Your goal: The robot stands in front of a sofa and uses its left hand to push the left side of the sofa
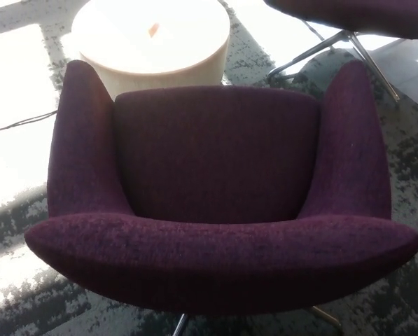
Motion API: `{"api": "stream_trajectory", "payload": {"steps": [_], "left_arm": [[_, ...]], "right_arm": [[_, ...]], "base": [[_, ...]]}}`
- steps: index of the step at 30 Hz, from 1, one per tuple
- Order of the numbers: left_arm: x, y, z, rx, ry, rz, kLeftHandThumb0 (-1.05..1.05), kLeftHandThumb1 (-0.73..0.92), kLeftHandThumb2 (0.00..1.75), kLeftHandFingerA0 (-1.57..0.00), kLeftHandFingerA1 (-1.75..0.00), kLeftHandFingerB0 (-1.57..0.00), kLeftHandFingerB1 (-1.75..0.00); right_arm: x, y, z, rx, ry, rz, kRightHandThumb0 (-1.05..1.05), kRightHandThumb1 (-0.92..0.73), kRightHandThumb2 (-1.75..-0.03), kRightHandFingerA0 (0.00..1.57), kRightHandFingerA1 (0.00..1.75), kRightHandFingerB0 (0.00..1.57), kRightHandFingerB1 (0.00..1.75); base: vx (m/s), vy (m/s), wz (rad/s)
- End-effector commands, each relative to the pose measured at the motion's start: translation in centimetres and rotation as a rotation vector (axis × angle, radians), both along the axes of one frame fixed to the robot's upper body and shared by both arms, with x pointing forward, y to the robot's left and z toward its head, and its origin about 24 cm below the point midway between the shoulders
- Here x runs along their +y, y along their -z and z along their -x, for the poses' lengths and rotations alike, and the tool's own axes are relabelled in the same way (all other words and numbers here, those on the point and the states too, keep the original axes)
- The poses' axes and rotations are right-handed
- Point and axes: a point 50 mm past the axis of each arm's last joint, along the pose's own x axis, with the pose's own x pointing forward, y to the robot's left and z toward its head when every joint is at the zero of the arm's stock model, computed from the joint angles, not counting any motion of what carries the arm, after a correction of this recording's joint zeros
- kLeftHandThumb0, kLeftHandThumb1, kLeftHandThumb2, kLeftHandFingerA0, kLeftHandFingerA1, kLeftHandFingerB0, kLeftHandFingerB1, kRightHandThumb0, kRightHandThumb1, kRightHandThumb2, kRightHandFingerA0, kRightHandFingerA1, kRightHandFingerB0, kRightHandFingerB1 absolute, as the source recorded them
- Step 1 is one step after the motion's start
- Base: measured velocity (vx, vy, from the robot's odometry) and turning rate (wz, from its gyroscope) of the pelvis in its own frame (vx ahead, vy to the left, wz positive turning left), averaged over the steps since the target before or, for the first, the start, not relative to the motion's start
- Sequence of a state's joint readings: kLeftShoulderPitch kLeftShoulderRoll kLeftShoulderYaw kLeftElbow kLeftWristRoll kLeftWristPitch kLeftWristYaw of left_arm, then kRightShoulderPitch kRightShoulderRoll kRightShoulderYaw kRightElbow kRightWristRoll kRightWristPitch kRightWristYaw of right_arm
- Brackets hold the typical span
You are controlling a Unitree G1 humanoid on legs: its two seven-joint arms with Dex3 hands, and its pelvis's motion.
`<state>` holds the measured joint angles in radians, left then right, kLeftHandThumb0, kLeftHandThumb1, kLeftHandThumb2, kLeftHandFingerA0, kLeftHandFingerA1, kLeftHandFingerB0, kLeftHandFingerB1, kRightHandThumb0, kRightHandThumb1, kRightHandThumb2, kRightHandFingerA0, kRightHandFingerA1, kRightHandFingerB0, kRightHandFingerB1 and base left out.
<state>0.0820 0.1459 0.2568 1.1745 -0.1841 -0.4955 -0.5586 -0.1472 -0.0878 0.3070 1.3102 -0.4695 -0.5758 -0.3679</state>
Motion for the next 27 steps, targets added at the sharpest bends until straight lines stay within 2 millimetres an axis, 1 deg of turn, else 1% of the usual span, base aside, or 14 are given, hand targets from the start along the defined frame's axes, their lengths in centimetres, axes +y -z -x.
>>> {"api": "stream_trajectory", "payload": {"steps": [1,4,5,6,7,9,10,13,14,22,23,24,25,27], "left_arm": [[0.36,0.04,0.63,0.029,0.055,-0.126,-0.9,0.82,1.18,-0.09,-0.29,-0.08,-0.2],[0.35,0.1,0.88,0.039,0.074,-0.173,-0.88,0.92,0.76,-0.08,-0.26,-0.06,-0.23],[0.35,0.16,0.94,0.049,0.081,-0.176,-0.9,0.82,1.18,-0.09,-0.3,-0.09,-0.21],[0.31,0.18,0.93,0.048,0.082,-0.182,-0.87,0.92,0.75,-0.08,-0.25,-0.07,-0.23],[0.3,0.17,0.91,0.048,0.089,-0.198,-0.93,0.8,0.92,-0.12,-0.33,-0.06,-0.23],[0.27,0.17,0.91,0.05,0.108,-0.231,-0.87,0.92,0.75,-0.11,-0.26,-0.08,-0.24],[0.25,0.19,0.96,0.053,0.121,-0.249,-0.79,0.74,1.15,-0.05,-0.41,-0.04,-0.34],[0.19,0.14,1.03,0.051,0.164,-0.308,-0.85,0.8,1.16,-0.15,-0.45,0.0,-0.32],[0.15,0.18,1.03,0.051,0.155,-0.294,-0.36,0.48,1.09,0.0,-0.47,0.0,-0.48],[0.15,0.2,0.8,0.054,0.152,-0.316,-0.36,0.49,1.1,0.0,-0.47,0.0,-0.48],[0.1,0.19,0.88,0.05,0.156,-0.318,-0.83,0.92,0.76,-0.2,-0.31,-0.09,-0.25],[0.11,0.19,0.89,0.05,0.155,-0.318,-0.36,0.5,1.11,0.0,-0.47,0.0,-0.48],[0.14,0.19,0.88,0.051,0.155,-0.319,-0.83,0.92,0.75,-0.2,-0.31,-0.09,-0.25],[0.17,0.19,0.86,0.053,0.157,-0.32,-0.83,0.92,0.75,-0.2,-0.31,-0.09,-0.25]], "right_arm": [[-0.34,0.19,0.34,0.018,0.003,0.017,-0.93,-0.52,-1.34,0.66,1.17,0.0,0.8],[-0.33,0.31,0.59,0.025,0.004,0.019,-0.9,-0.51,-1.32,0.84,1.24,0.04,0.8],[-0.29,0.31,0.61,0.023,0.002,0.019,-0.89,-0.52,-1.32,0.86,1.24,0.04,0.79],[-0.3,0.32,0.61,0.026,-0.002,0.022,-0.9,-0.52,-1.33,0.77,1.2,0.0,0.78],[-0.29,0.34,0.59,0.029,-0.002,0.023,-1.05,-0.91,-0.84,0.58,1.28,0.36,1.17],[-0.29,0.39,0.61,0.035,-0.004,0.026,-0.84,-0.47,-1.29,0.69,1.12,0.02,0.76],[-0.29,0.42,0.68,0.038,-0.006,0.027,-0.86,-0.48,-1.3,0.7,1.14,0.01,0.77],[-0.23,0.44,0.8,0.033,-0.006,0.029,-0.84,-0.48,-1.3,0.88,1.24,0.07,0.79],[-0.27,0.47,0.87,0.034,-0.005,0.034,-0.86,-0.48,-1.3,0.86,1.24,0.05,0.79],[-0.27,0.46,0.72,0.038,0.008,0.027,-0.92,-0.52,-1.33,0.59,1.12,0.0,0.8],[-0.28,0.42,0.76,0.032,0.007,0.022,-0.98,-0.53,-1.35,0.72,1.2,0.0,0.81],[-0.27,0.42,0.76,0.033,0.006,0.021,-0.96,-0.52,-1.34,0.78,1.22,0.0,0.8],[-0.28,0.43,0.75,0.034,0.005,0.023,-0.86,-0.48,-1.3,0.87,1.24,0.07,0.8],[-0.29,0.44,0.74,0.036,0.004,0.025,-0.86,-0.48,-1.3,0.87,1.24,0.07,0.8]], "base": [[0.0,0.0,0.0],[0.0,0.0,0.0],[0.0,0.0,0.0],[0.0,0.0,0.0],[0.0,0.0,0.0],[0.0,0.0,0.0],[0.0,0.0,0.0],[0.0,0.0,0.0],[0.0,0.0,0.0],[0.0,0.0,0.0],[0.0,0.0,0.0],[0.0,0.0,0.0],[0.0,0.0,0.0],[0.0,0.0,0.0]]}}
